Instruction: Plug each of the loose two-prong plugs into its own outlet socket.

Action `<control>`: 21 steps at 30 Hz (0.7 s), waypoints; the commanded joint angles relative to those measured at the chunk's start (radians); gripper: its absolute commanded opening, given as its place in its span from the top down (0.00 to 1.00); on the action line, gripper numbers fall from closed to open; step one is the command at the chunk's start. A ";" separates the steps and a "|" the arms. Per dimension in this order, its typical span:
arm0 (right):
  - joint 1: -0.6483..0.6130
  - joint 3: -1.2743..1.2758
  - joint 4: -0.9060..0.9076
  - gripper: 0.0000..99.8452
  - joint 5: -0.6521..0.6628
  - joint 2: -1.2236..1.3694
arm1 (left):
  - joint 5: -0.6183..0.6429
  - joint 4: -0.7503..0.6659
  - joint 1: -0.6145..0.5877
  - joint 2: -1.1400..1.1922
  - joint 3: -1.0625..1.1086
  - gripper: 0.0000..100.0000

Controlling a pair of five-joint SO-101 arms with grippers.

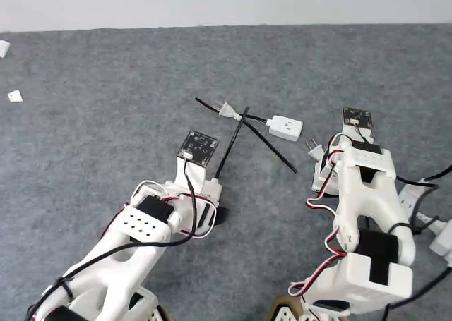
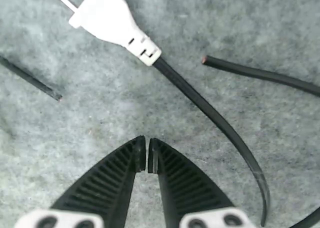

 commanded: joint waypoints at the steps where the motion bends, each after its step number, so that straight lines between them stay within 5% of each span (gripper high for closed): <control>1: 0.005 -0.005 0.001 0.99 0.005 -0.013 | -0.095 -0.029 0.002 -0.003 -0.008 0.77; 15: -0.005 -0.006 -0.002 0.99 0.011 -0.013 | -0.293 -0.003 0.114 0.003 0.019 0.80; 21: -0.005 -0.006 -0.002 0.99 0.012 -0.013 | -0.292 -0.008 0.060 0.006 0.021 0.80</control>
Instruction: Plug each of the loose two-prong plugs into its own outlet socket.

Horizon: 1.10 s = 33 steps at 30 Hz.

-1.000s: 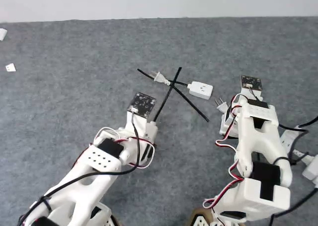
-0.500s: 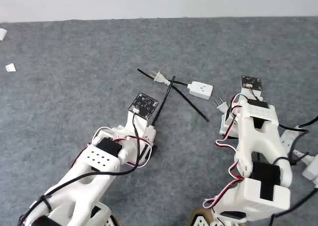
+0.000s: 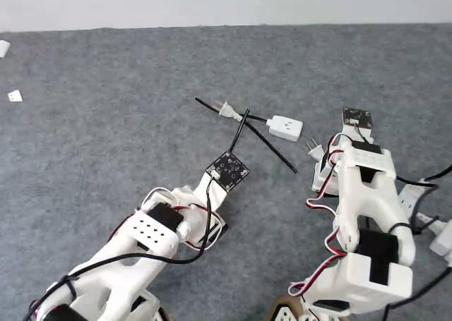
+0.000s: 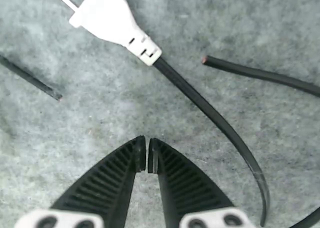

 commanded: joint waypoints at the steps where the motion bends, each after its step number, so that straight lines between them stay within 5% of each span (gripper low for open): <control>1: -0.007 -0.006 -0.002 0.99 0.009 -0.013 | -0.011 0.000 -0.058 -0.002 -0.016 0.80; 7: -0.007 -0.006 -0.001 0.99 0.009 -0.013 | -0.018 -0.075 -0.133 -0.002 -0.015 0.80; 17: -0.005 -0.006 0.001 0.99 0.009 -0.013 | -0.002 -0.089 -0.084 0.020 -0.031 0.80; 27: -0.005 -0.006 0.001 0.99 0.006 -0.013 | 0.362 -0.071 -0.084 0.359 -0.303 0.80; 33: -0.018 -0.006 -0.001 0.99 0.003 -0.013 | 0.399 -0.034 -0.084 0.385 -0.337 0.80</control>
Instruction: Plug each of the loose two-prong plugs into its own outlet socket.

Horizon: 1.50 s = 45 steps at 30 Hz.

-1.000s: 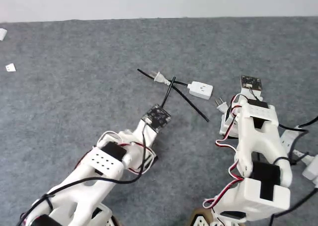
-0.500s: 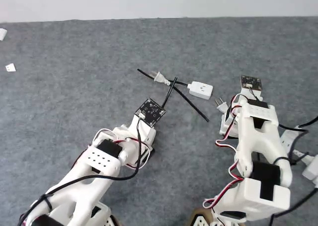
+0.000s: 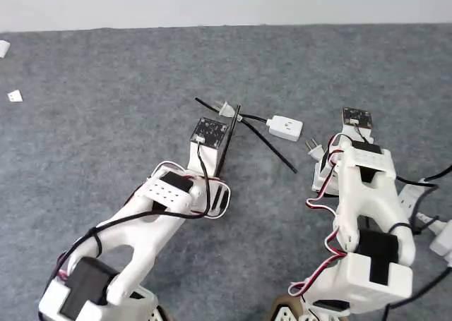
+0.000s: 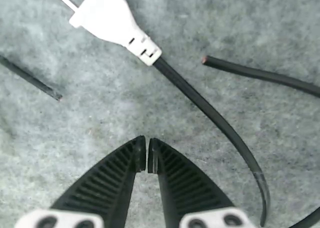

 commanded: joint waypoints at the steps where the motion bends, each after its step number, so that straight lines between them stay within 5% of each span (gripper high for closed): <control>1: -0.022 -0.006 -0.001 0.99 0.003 -0.013 | 0.020 0.014 0.009 -0.015 -0.050 0.80; 6: -0.027 -0.006 -0.001 0.99 0.002 -0.013 | -0.014 0.009 0.009 -0.155 -0.018 0.89; 14: -0.027 -0.006 -0.001 0.99 0.002 -0.013 | -0.043 0.006 0.009 -0.377 0.087 0.88; 26: -0.028 -0.005 0.002 0.99 0.000 -0.012 | -0.058 -0.018 0.006 -0.086 0.042 0.88; 31: -0.028 -0.005 0.002 0.99 0.000 -0.012 | -0.126 0.078 0.009 0.051 -0.087 0.88; 45: -0.028 -0.005 0.002 0.99 0.003 -0.012 | -0.224 0.190 0.011 0.068 -0.028 0.88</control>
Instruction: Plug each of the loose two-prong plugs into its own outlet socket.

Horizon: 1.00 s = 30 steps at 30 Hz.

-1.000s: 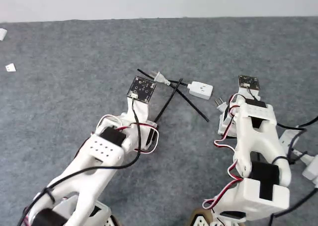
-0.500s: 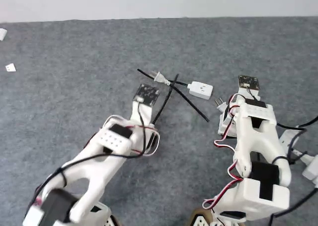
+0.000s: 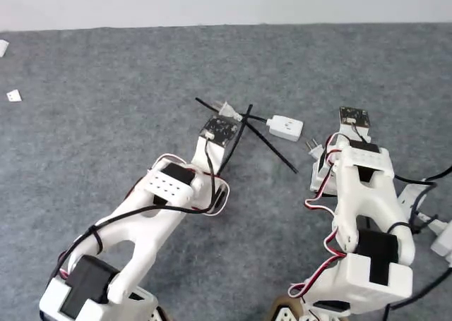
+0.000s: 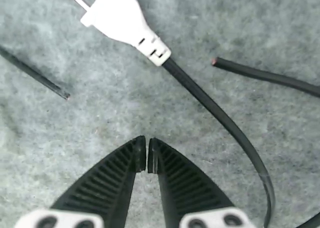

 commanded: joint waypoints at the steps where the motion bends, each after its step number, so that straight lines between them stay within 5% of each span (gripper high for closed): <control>1: -0.012 -0.005 0.002 0.99 0.003 -0.012 | -0.063 0.046 0.009 0.020 0.058 0.88; 9: -0.019 -0.005 0.002 0.99 0.003 -0.013 | -0.133 0.052 0.080 0.031 0.068 0.88; 15: -0.019 -0.005 0.002 0.99 0.006 -0.013 | -0.138 0.206 0.075 0.190 -0.050 0.88; 20: -0.019 -0.005 0.002 0.99 0.008 -0.013 | -0.281 0.233 0.049 0.242 -0.153 0.89; 24: -0.019 -0.005 0.002 0.99 0.008 -0.013 | -0.219 0.158 0.020 0.169 -0.147 0.99; 30: -0.019 -0.005 0.002 0.99 0.009 -0.013 | -0.095 0.126 -0.008 0.110 -0.091 0.99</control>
